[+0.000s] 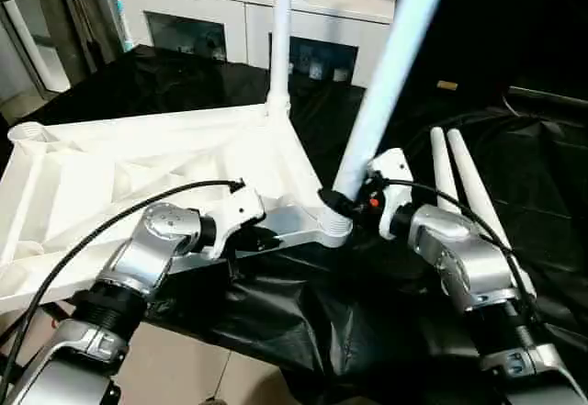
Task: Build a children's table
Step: Insert table leg to table base, then rotate leg to tighten
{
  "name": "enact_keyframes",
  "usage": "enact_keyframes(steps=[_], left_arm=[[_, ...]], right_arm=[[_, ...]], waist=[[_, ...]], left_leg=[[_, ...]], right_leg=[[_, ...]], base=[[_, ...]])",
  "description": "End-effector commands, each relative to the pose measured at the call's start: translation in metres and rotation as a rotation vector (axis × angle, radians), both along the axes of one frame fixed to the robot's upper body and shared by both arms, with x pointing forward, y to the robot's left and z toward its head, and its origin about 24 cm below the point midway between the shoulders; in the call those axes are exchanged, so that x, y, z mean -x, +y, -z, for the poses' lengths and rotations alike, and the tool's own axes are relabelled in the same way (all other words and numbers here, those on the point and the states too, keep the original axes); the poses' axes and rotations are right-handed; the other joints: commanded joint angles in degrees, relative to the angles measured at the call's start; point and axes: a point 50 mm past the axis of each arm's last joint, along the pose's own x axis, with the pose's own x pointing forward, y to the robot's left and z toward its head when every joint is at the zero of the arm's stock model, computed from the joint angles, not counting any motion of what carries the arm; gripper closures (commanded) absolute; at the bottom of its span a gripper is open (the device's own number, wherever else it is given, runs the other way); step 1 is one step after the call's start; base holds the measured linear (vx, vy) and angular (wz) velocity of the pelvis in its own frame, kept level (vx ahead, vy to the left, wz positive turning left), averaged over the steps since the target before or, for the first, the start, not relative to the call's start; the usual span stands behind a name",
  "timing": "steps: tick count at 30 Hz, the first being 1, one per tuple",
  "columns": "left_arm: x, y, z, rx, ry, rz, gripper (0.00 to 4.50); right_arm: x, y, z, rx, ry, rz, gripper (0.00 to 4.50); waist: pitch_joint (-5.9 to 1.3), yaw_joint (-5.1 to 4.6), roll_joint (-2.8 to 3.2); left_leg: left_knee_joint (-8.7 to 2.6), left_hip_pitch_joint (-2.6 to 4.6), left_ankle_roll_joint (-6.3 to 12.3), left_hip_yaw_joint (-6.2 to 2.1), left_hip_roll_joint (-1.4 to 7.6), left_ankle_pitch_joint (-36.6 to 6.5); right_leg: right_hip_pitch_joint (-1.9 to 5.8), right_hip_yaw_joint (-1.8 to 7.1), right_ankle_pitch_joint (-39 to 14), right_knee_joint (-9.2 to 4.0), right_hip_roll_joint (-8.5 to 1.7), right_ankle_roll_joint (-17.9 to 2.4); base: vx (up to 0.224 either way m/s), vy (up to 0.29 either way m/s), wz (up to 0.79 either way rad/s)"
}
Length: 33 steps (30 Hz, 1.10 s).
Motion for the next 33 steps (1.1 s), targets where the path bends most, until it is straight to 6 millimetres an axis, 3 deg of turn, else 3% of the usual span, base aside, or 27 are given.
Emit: enact_keyframes(steps=[1,6,10,14,19,20,23,26,28,29,30,32,33], left_arm=[[0.003,0.006,0.009,-0.057,0.029,-0.011,4.5],[0.004,0.003,0.005,-0.052,0.016,0.057,4.5],[0.008,-0.001,0.001,-0.047,0.023,0.167,4.5],[0.01,-0.001,-0.003,-0.048,0.03,0.219,4.5],[0.006,0.003,-0.008,-0.058,0.022,0.215,4.5],[0.005,0.004,-0.008,-0.059,0.019,0.206,4.5],[0.002,0.005,-0.009,-0.058,0.015,0.172,4.5],[-0.005,0.003,-0.011,-0.042,0.0,0.106,4.5],[-0.011,-0.002,-0.013,-0.021,-0.009,0.058,4.5],[-0.016,-0.005,-0.015,-0.012,-0.016,0.01,4.5],[-0.019,-0.007,-0.016,-0.009,-0.017,-0.014,4.5],[-0.028,-0.014,-0.018,-0.006,-0.044,-0.11,4.5],[-0.04,-0.024,-0.018,-0.008,-0.063,-0.25,4.5]], right_arm=[[0.012,0.006,0.033,0.052,0.153,-0.073,2.63],[0.01,0.01,0.033,0.034,0.148,-0.146,2.63],[0.013,0.01,0.033,0.038,0.132,-0.269,2.63],[0.019,0.008,0.034,0.049,0.144,-0.365,2.63],[0.026,0.009,0.038,0.058,0.142,-0.444,2.64],[0.026,0.009,0.038,0.058,0.143,-0.435,2.64],[0.02,0.009,0.043,0.064,0.153,-0.356,2.64],[0.006,0.007,0.049,0.076,0.148,-0.169,2.64],[-0.003,0.004,0.052,0.075,0.168,-0.027,2.64],[-0.008,0.003,0.054,0.067,0.178,0.055,2.64],[-0.01,0.003,0.055,0.064,0.182,0.092,2.64],[-0.015,0.003,0.058,0.049,0.209,0.194,2.64],[-0.02,0.005,0.061,0.053,0.233,0.317,2.64]], waist=[[-2.84,0.32,0.53],[-2.83,0.14,0.28],[-2.91,0.13,-0.23],[-2.98,0.44,-0.29],[-2.91,0.56,-0.44],[-2.83,0.58,-0.72],[-2.73,0.58,-0.63],[-2.18,-0.02,-0.51],[-2.17,-0.28,-0.42],[-2.24,-0.32,-0.44],[-2.4,-0.33,-0.13],[-2.34,-0.49,-0.06],[-2.44,-0.16,0.19]], left_leg=[[-4.14,0.15,-1.03,-0.57,1.44,-14.3],[-4.2,0.16,-0.98,-0.58,1.48,-15.2],[-4.07,0.09,-0.08,-0.4,1.49,-13.6],[-4.15,0.2,0.49,-0.4,1.65,-12.5],[-4.37,0.38,-0.05,-0.46,1.72,-14.8],[-4.43,0.39,-0.19,-0.47,1.71,-15.4],[-4.52,0.51,-0.6,-0.58,1.69,-16.6],[-4.83,1.08,-1.9,-1.07,1.53,-22.1],[-4.88,1.3,-2.58,-1.38,1.46,-23.5],[-4.88,1.29,-2.67,-1.46,1.45,-23.7],[-4.92,1.79,-2.92,-1.51,1.55,-24.2],[-5.14,1.48,-3.06,-1.48,1.59,-24.5],[-4.94,1.93,-3.02,-1.33,1.54,-24.9]], right_leg=[[2.28,3.02,-15.4,-5.08,-4.67,-8.8],[2.3,3.02,-16.2,-5.22,-4.75,-9.0],[2.35,3.04,-14.0,-5.02,-4.7,-9.4],[2.37,2.95,-12.1,-4.75,-4.69,-9.8],[2.23,2.92,-14.8,-5.05,-4.76,-9.5],[2.19,2.91,-16.3,-5.23,-4.81,-9.2],[1.95,2.93,-19.0,-5.43,-4.88,-8.7],[1.48,2.76,-29.8,-6.44,-5.25,-6.5],[1.31,2.5,-33.5,-6.86,-5.36,-5.2],[1.38,2.41,-33.8,-6.94,-5.33,-4.9],[1.12,2.33,-32.1,-7.03,-5.26,-5.3],[1.38,2.24,-29.2,-6.9,-5.0,-6.0],[1.01,2.4,-28.2,-6.89,-5.02,-6.6]], base=[[0.0,0.0,0.0],[0.0,0.0,0.0],[0.0,0.0,0.0],[0.0,0.0,0.0],[0.0,0.0,0.0],[0.0,0.0,0.0],[0.0,0.0,0.0],[0.0,0.0,0.0],[0.0,0.0,0.0],[0.0,0.0,0.0],[0.0,0.0,0.0],[0.0,0.0,0.0],[0.0,0.0,0.0]])
